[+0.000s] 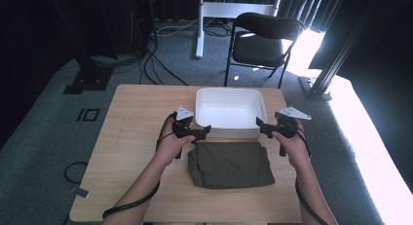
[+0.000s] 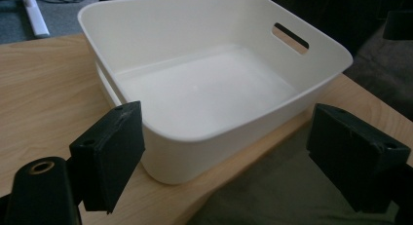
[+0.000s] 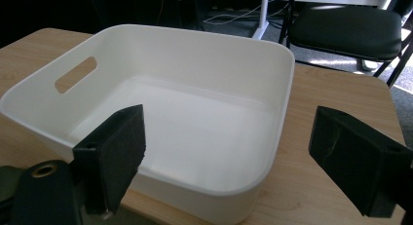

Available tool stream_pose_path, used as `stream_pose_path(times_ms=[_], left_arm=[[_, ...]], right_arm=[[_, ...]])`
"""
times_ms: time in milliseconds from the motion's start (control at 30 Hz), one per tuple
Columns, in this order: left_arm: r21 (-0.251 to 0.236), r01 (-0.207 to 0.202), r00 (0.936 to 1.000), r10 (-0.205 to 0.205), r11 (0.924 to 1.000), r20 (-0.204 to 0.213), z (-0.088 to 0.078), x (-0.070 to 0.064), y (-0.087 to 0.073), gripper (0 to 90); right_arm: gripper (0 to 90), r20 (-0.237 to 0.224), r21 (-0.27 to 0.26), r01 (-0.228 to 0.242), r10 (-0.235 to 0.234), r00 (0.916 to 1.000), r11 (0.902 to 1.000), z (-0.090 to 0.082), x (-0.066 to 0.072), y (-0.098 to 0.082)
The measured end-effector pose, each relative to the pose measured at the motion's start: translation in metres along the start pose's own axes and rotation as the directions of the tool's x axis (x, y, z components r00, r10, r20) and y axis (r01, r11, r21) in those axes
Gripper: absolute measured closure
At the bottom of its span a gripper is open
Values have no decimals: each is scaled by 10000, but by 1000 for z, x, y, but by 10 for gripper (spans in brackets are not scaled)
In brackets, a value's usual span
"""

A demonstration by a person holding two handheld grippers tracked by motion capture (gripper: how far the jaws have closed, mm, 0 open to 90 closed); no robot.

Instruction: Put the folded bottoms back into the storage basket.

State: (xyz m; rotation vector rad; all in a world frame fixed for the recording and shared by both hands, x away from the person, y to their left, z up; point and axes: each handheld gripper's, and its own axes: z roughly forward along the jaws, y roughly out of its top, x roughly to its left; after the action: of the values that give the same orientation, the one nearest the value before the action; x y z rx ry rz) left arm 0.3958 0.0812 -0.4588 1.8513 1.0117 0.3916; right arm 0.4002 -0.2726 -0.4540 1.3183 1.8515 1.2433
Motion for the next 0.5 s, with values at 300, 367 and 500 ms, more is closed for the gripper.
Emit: stream_pose_path(times_ms=[300, 367, 500], left_arm=[[179, -18, 9999, 21, 9998, -154, -9, -11, -12, 155], [215, -81, 10000, 82, 9997, -43, -12, -13, -14, 155], [201, -82, 10000, 81, 9998, 57, -15, -15, -20, 155]], right_arm=[[134, -194, 16, 123, -122, 9997, 9999, -13, 4, -17], [134, -150, 47, 135, -134, 9998, 9999, -16, 4, -22], [135, -135, 197, 115, -112, 9998, 9997, -20, 5, -36]])
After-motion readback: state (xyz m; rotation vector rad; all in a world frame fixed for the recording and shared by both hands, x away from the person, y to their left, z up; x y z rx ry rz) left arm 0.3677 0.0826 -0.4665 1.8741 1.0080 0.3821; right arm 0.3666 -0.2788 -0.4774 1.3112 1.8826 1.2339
